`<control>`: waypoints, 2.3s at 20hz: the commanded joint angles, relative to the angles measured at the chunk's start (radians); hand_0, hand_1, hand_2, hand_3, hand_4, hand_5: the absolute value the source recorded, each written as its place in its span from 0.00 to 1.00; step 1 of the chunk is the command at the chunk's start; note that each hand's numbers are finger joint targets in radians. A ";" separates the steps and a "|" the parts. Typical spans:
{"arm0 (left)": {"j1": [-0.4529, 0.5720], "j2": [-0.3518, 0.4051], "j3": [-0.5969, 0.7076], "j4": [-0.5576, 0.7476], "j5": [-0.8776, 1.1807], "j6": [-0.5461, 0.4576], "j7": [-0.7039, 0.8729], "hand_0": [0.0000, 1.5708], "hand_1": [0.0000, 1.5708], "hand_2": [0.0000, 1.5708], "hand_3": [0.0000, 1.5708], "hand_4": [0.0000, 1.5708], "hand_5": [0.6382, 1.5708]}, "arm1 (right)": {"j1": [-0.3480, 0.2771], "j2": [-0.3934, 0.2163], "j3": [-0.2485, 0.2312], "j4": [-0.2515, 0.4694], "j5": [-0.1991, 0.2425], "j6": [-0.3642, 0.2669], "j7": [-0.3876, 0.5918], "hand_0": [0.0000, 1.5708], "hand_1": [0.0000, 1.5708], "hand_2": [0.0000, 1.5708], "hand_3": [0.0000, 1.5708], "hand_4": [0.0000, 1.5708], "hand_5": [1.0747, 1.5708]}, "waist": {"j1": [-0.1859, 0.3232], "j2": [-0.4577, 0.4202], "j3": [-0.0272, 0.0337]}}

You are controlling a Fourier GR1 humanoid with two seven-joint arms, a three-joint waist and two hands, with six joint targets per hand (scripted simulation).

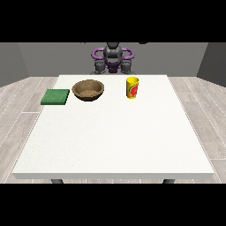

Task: Pick the cup and pour the ball into the bowl, then pick the bowl and place it on the pad

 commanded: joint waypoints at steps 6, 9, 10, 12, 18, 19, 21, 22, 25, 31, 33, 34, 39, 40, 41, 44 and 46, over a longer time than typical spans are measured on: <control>-0.060 -0.008 -0.078 0.112 -0.031 0.085 -0.287 0.00 0.00 0.00 0.00 0.00 0.96 | -0.008 0.020 -0.032 0.017 -0.015 0.072 -0.228 0.00 0.00 0.00 0.00 0.27 1.00 | -0.027 0.263 0.0006; -0.064 -0.008 -0.062 0.144 -0.028 0.030 -0.411 0.00 0.00 0.00 0.00 0.00 0.95 | -0.059 -0.006 -0.108 0.119 -0.030 0.098 -0.318 0.00 0.00 0.00 0.00 0.24 1.00 | 0.018 0.334 0.0007; -0.108 -0.008 -0.035 0.219 -0.065 0.055 -0.454 0.00 0.00 0.00 0.00 0.00 0.94 | -0.025 -0.013 -0.082 0.110 -0.038 0.155 -0.365 0.00 0.00 0.00 0.00 0.23 1.00 | -0.041 0.362 0.0007; -0.135 -0.008 -0.026 0.268 -0.068 0.066 -0.497 0.00 0.00 0.00 0.00 0.00 0.93 | -0.024 0.002 -0.068 0.160 -0.002 0.164 -0.437 0.00 0.00 0.00 0.00 0.22 1.00 | -0.042 0.399 0.0008; -0.274 -0.008 -0.027 0.396 -0.082 0.171 -0.586 0.00 0.00 0.00 0.00 0.00 0.92 | -0.077 -0.062 -0.151 0.298 -0.041 0.272 -0.563 0.00 0.00 0.00 0.00 0.19 1.00 | -0.073 0.472 0.0010; -0.264 -0.008 -0.006 0.434 -0.080 0.107 -0.627 0.00 0.00 0.00 0.00 0.00 0.92 | -0.128 -0.091 -0.202 0.332 -0.061 0.262 -0.541 0.00 0.00 0.00 0.00 0.19 1.00 | -0.036 0.470 0.0007; -0.267 -0.008 -0.038 0.466 -0.109 0.159 -0.565 0.00 0.00 0.00 0.00 0.00 0.91 | -0.102 -0.110 -0.213 0.323 -0.087 0.275 -0.450 0.00 0.00 0.00 0.00 0.17 1.00 | -0.036 0.392 0.0006; -0.298 -0.008 0.017 0.539 -0.092 0.146 -0.671 0.00 0.00 0.00 0.00 0.00 0.91 | -0.108 -0.078 -0.187 0.348 -0.036 0.271 -0.553 0.00 0.00 0.00 0.00 0.17 1.00 | -0.047 0.448 0.0005; -0.394 0.034 0.114 0.605 -0.064 0.113 -0.724 0.00 0.00 0.00 0.00 0.00 0.90 | -0.167 -0.103 -0.223 0.389 -0.038 0.283 -0.608 0.00 0.00 0.00 0.00 0.15 1.00 | -0.054 0.525 0.0004; -0.457 0.003 0.169 0.876 -0.075 0.141 -0.883 0.00 0.00 0.00 0.00 0.00 0.87 | -0.142 -0.113 -0.224 0.400 -0.065 0.336 -0.578 0.00 0.00 0.00 0.00 0.16 1.00 | -0.091 0.487 0.0003; -0.499 0.038 0.210 0.933 -0.048 0.105 -0.894 0.00 0.00 0.00 0.00 0.00 0.88 | -0.180 -0.162 -0.270 0.431 -0.096 0.364 -0.568 0.00 0.00 0.00 0.00 0.16 1.00 | -0.086 0.501 0.0003; -0.512 0.035 0.205 0.940 -0.056 0.109 -0.912 0.00 0.00 0.00 0.00 0.00 0.89 | -0.192 -0.144 -0.266 0.499 -0.056 0.355 -0.637 0.00 0.00 0.00 0.00 0.15 1.00 | -0.071 0.518 0.0004; -0.551 0.045 0.260 1.106 -0.063 0.155 -1.001 0.39 0.39 0.00 0.00 0.00 0.88 | -0.184 -0.201 -0.296 0.428 -0.130 0.420 -0.572 0.00 0.00 0.00 0.00 0.17 1.00 | -0.135 0.547 0.0000; -0.620 0.023 0.262 1.114 -0.084 0.221 -0.996 0.48 0.48 0.00 0.00 0.00 0.87 | -0.254 -0.191 -0.293 0.439 -0.099 0.391 -0.630 0.00 0.00 0.00 0.00 0.17 0.99 | -0.149 0.623 0.0001; -0.526 0.037 0.262 1.124 -0.075 0.172 -1.088 0.54 0.54 0.00 0.00 0.16 0.88 | -0.175 -0.201 -0.309 0.470 -0.114 0.456 -0.675 0.00 0.00 0.00 0.00 0.17 1.00 | -0.147 0.607 0.0002; -0.572 0.009 0.233 1.175 -0.167 0.335 -1.052 0.83 0.83 1.00 1.00 0.73 0.99 | -0.224 -0.236 -0.337 0.454 -0.174 0.447 -0.577 0.00 0.00 0.00 0.00 0.14 1.00 | -0.163 0.576 0.0001; -0.605 0.034 0.262 1.203 -0.146 0.335 -1.084 0.84 0.84 1.00 1.00 0.75 0.98 | -0.212 -0.275 -0.377 0.505 -0.203 0.504 -0.610 0.00 0.00 0.00 0.00 0.15 1.00 | -0.176 0.599 0.0003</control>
